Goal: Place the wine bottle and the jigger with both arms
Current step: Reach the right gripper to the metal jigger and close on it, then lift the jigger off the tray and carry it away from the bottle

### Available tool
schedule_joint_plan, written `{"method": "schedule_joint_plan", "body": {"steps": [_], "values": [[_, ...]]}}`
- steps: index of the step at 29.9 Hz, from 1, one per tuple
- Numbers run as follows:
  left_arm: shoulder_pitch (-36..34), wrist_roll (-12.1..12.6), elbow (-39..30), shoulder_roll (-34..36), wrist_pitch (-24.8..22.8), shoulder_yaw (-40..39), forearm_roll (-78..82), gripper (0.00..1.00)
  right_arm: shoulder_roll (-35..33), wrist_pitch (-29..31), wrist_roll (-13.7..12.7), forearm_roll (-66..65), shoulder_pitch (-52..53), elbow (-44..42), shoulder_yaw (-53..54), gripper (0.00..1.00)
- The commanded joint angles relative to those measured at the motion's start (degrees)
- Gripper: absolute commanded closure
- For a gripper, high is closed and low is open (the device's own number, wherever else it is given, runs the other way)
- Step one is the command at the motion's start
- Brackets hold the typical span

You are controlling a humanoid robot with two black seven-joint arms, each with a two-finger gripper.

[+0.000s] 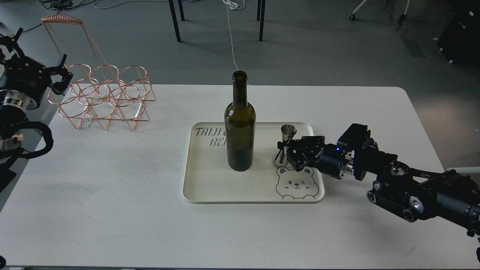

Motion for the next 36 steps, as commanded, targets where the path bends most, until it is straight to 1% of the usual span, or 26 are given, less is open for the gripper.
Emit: {"method": "schedule_joint_plan", "body": {"steps": [1, 6, 13, 17, 20, 26, 32, 36], "values": [[-0.1, 0.0, 0.0, 0.14, 0.0, 0.0, 0.0, 0.01, -0.61, -0.5, 0.0, 0.0, 1.25, 0.98, 0.09, 0.96], [-0.28, 0.0, -0.09, 0.32, 0.0, -0.09, -0.09, 0.01, -5.09, -4.19, 0.0, 0.09, 3.01, 1.87, 0.7, 0.96], [-0.45, 0.35, -0.44, 0.41, 0.0, -0.09, 0.0, 0.01, -16.15, -8.59, 0.0, 1.58, 1.79, 1.87, 3.95, 0.96], [-0.63, 0.52, -0.71, 0.41, 0.0, -0.09, 0.0, 0.02, -22.05, -8.73, 0.0, 8.77, -1.72, 1.78, 4.31, 0.96], [-0.72, 0.61, -0.71, 0.49, 0.0, -0.09, 0.09, 0.01, -25.22, -8.73, 0.0, 13.0, -5.41, 1.17, 4.13, 0.96], [-0.81, 0.7, -0.79, 0.49, 0.0, -0.09, 0.17, 0.02, -26.46, -8.73, 0.0, 16.78, -12.97, 0.9, 4.31, 0.96], [-1.07, 0.79, -0.97, 0.32, 0.0, 0.0, 0.26, 0.01, -25.75, -8.73, 0.0, 18.46, -14.12, 0.2, 4.31, 0.95], [-1.42, 0.79, -0.97, 0.41, 0.0, 0.09, 0.26, 0.01, -24.44, -8.73, 0.0, 18.9, -14.56, -0.42, 4.31, 0.91]]}}
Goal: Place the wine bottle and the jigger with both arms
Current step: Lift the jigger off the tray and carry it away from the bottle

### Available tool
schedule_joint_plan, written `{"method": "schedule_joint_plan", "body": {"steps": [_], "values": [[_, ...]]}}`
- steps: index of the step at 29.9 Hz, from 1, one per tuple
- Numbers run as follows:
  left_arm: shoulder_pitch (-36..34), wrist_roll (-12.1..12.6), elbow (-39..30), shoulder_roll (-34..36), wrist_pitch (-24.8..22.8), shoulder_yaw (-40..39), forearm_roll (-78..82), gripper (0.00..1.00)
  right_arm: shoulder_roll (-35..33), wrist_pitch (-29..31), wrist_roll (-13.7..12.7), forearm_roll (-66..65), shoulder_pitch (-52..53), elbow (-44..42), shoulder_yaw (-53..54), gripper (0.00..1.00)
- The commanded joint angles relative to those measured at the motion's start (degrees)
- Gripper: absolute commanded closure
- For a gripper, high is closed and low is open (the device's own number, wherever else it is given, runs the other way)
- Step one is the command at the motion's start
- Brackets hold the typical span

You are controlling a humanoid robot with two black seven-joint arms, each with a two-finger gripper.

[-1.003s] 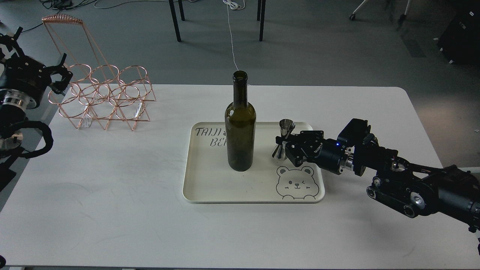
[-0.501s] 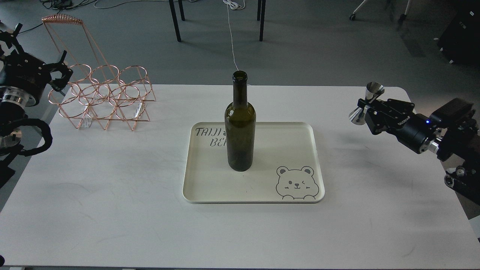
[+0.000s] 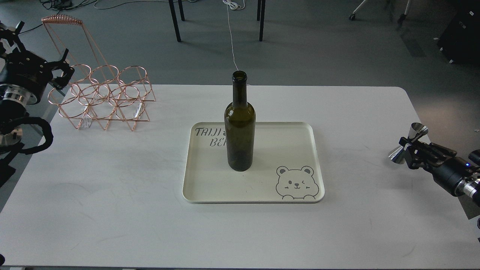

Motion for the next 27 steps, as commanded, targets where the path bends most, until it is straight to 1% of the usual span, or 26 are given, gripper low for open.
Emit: {"method": "schedule_joint_plan", "body": {"steps": [1, 7, 8, 10, 13, 20, 22, 24, 25, 26, 27], "values": [[-0.15, 0.03, -0.01, 0.03, 0.0, 0.06, 0.0, 0.02, 1.3, 0.01, 0.0, 0.17, -0.22, -0.24, -0.16, 0.9], [-0.15, 0.03, 0.08, 0.21, 0.0, 0.06, 0.08, 0.01, 2.89, 0.01, 0.0, 0.26, -0.22, -0.41, -0.51, 0.86], [-0.15, 0.03, 0.08, 0.38, 0.0, 0.06, 0.09, 0.01, 2.89, 0.01, 0.0, 0.17, -0.22, -0.41, -0.51, 0.84], [-0.15, 0.03, 0.08, 1.09, 0.0, 0.15, 0.17, 0.01, 2.89, 0.01, 0.0, 0.26, -0.22, -0.24, -0.6, 0.75], [-0.15, 0.03, -0.01, 1.26, 0.0, 0.06, 0.44, 0.02, 2.89, 0.01, 0.0, 0.26, -0.22, -0.24, -0.6, 0.7], [-0.33, 0.03, 0.08, 1.35, 0.0, 0.06, 0.44, 0.01, 2.89, 0.01, 0.0, 0.26, -0.49, 0.2, -0.68, 0.65], [-0.42, 0.03, -0.01, 1.35, 0.0, 0.06, 0.52, 0.01, 2.71, 0.01, 0.0, 0.26, -0.93, 0.29, -0.68, 0.62], [-0.42, -0.05, -0.01, 1.44, 0.0, -0.02, 0.44, 0.02, 2.28, 0.01, 0.0, 0.35, -1.1, 0.73, -0.6, 0.54], [-0.42, -0.06, -0.01, 1.44, 0.0, -0.03, 0.44, 0.02, 2.19, 0.01, 0.0, 0.61, -1.19, 0.82, -0.6, 0.48], [-0.42, -0.06, -0.01, 1.44, 0.0, -0.03, 0.44, 0.02, 2.1, 0.01, 0.0, 0.78, -1.19, 1.08, -0.68, 0.4], [-0.42, -0.06, -0.01, 1.44, 0.0, -0.03, 0.44, 0.01, 1.75, 0.01, 0.0, 0.87, -1.37, 1.52, -0.6, 0.29]]}}
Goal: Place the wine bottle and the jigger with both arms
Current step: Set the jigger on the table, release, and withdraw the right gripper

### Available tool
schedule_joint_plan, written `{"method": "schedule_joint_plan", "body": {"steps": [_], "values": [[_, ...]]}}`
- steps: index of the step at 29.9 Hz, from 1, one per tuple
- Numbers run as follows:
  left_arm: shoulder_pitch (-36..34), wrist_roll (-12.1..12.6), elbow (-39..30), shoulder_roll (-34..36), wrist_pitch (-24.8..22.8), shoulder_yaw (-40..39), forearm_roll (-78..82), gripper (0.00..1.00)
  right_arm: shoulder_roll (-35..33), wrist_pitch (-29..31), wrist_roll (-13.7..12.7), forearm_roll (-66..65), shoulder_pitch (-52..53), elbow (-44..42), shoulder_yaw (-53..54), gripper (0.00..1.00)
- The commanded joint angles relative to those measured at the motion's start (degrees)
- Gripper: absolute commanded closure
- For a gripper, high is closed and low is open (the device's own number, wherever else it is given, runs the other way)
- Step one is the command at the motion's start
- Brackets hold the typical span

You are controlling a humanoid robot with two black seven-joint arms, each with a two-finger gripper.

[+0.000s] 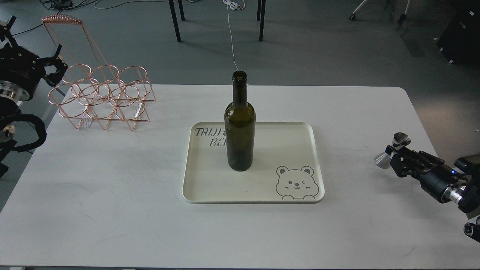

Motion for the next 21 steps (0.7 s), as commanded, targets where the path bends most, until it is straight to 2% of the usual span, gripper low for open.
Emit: {"method": "schedule_joint_plan", "body": {"steps": [1, 3, 7, 13, 18, 21], "values": [[0.0, -0.08, 0.0, 0.11, 0.0, -0.03, -0.05, 0.01, -1.32, 0.0, 0.0, 0.37, -0.72, 1.47, 0.16, 0.18], [-0.09, -0.08, -0.09, 0.2, 0.0, -0.03, -0.05, 0.01, -2.99, 0.0, 0.0, 0.72, -1.6, 3.22, 0.43, 0.06], [-0.27, 0.18, -2.53, 1.86, 0.0, 0.75, 0.12, 0.01, -7.46, 0.0, 0.0, 2.91, -2.83, 6.83, 0.69, 0.05], [-0.62, 1.5, -15.54, 14.5, 0.0, 1.73, 12.75, 0.02, -14.07, 0.0, 0.0, 15.2, -1.78, 8.77, 0.6, 0.03], [-1.76, 1.24, -27.92, 22.42, 0.0, 1.55, 24.36, 0.02, -14.34, 0.0, 0.0, 21.8, 5.06, 7.98, 0.78, 0.03], [-4.13, 1.15, -36.8, 26.38, 0.0, 1.46, 32.61, 0.02, -14.25, 3.9, 0.0, 28.12, 8.67, 7.54, 0.78, 0.03]]}}
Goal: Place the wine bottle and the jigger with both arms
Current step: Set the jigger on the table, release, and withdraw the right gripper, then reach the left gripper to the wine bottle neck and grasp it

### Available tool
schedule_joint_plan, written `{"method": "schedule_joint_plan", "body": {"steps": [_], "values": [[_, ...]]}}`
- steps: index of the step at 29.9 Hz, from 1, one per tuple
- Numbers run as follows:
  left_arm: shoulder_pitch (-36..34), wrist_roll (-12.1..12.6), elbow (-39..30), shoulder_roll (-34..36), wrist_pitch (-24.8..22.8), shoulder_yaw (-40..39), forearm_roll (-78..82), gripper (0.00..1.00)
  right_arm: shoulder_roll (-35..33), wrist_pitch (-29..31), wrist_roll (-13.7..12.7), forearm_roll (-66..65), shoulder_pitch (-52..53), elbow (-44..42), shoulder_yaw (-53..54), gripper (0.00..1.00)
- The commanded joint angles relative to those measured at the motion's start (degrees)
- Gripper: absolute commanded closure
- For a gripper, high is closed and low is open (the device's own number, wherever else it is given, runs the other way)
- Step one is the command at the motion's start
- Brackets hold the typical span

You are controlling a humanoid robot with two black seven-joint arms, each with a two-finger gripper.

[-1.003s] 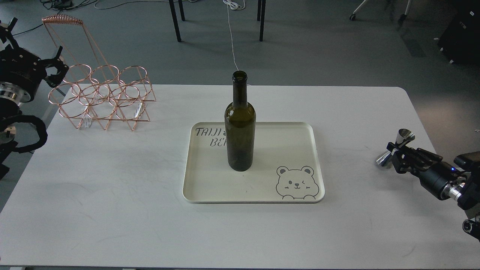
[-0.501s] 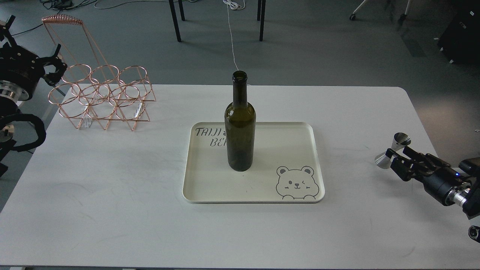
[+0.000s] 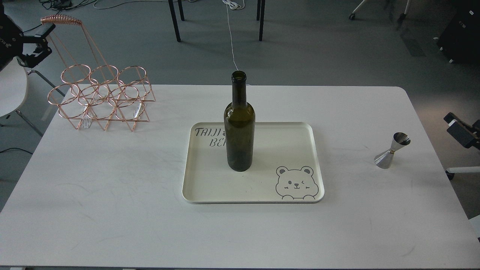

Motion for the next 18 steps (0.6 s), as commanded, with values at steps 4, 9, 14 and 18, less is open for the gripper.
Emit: {"method": "schedule_joint_plan", "body": {"steps": [4, 9, 14, 18], "values": [[-4.92, -0.16, -18.56, 6.31, 2.69, -0.41, 20.97, 0.02, 1.02, 8.59, 0.0, 12.48, 8.7, -4.16, 0.03, 0.03], [-7.04, 0.02, -27.45, 5.17, 8.22, 0.11, 44.51, 0.02, 6.46, 18.25, 0.0, 19.16, 14.85, -12.77, 1.7, 0.03], [-6.86, -0.16, -30.98, -1.32, 12.97, 0.2, 73.17, 0.02, 11.03, 26.87, 0.0, 31.36, 17.06, -16.13, 7.67, 0.03], [-6.51, -0.25, -31.24, -6.68, 13.68, 0.38, 83.3, 0.03, 12.61, 28.72, -1.72, 38.32, 16.97, -16.3, 10.92, 0.03]]}}
